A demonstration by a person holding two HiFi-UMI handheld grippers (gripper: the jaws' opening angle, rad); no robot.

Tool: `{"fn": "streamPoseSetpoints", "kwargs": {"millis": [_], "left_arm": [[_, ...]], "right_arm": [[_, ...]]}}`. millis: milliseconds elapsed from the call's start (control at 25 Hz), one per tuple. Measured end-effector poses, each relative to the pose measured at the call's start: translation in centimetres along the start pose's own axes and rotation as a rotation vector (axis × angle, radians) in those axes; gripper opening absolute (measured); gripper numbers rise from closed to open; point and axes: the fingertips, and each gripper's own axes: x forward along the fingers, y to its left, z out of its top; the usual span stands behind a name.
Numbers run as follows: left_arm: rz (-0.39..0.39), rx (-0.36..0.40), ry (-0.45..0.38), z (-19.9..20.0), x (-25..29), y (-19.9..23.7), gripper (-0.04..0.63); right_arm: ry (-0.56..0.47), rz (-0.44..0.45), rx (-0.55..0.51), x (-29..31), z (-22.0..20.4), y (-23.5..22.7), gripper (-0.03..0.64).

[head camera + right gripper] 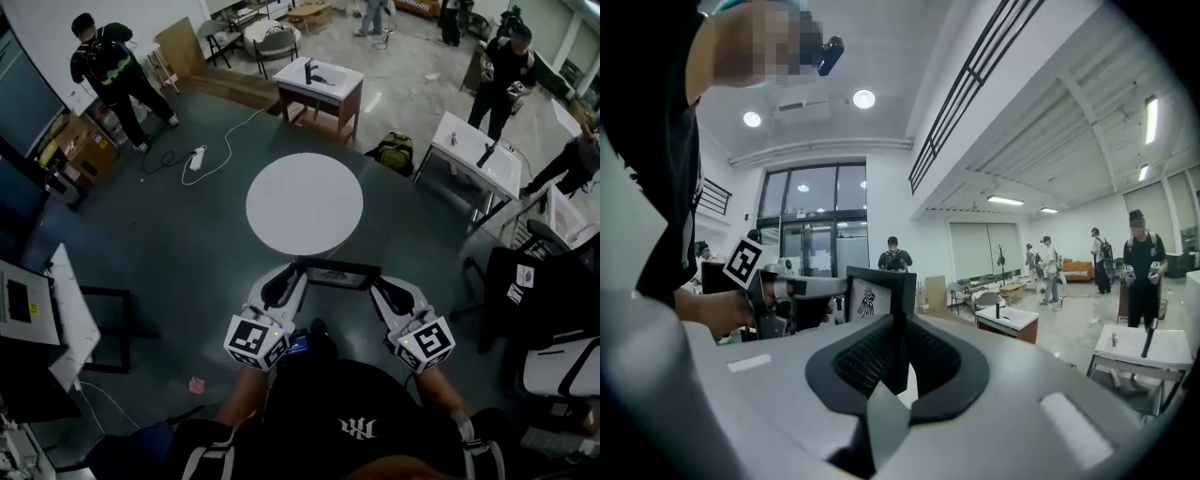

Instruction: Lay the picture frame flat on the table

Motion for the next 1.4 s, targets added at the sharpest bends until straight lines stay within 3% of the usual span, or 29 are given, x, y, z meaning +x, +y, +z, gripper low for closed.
{"fn": "streamPoseSetpoints", "kwargs": {"millis": [400, 640, 880, 1120, 1400], "left_arm": [[-0.007, -0.055, -0.045, 2.3, 6.5, 13.3, 0.078], [-0.041, -0.076, -0.046, 1.7, 10.2, 15.9, 0.077], [-0.025, -0.092, -0.025, 0.7, 13.8, 17.8, 0.074], [0.056, -0.074, 0.007, -0.4, 18.3, 20.8, 0.075], [0.199, -0.069, 0.064, 0.6, 26.9, 23.6, 0.075]], "right_arm": [[0.052, 0.000, -0.047, 14.1, 3.3, -3.4, 0.037], [0.065, -0.034, -0.064, 17.6, 3.3, -6.7, 0.038], [0.054, -0.028, -0.043, 20.6, 3.0, -10.3, 0.043], [0.047, 0.047, -0.007, 25.3, 1.4, -15.2, 0.044], [0.048, 0.182, 0.053, 31.4, 2.0, -24.1, 0.051]]}}
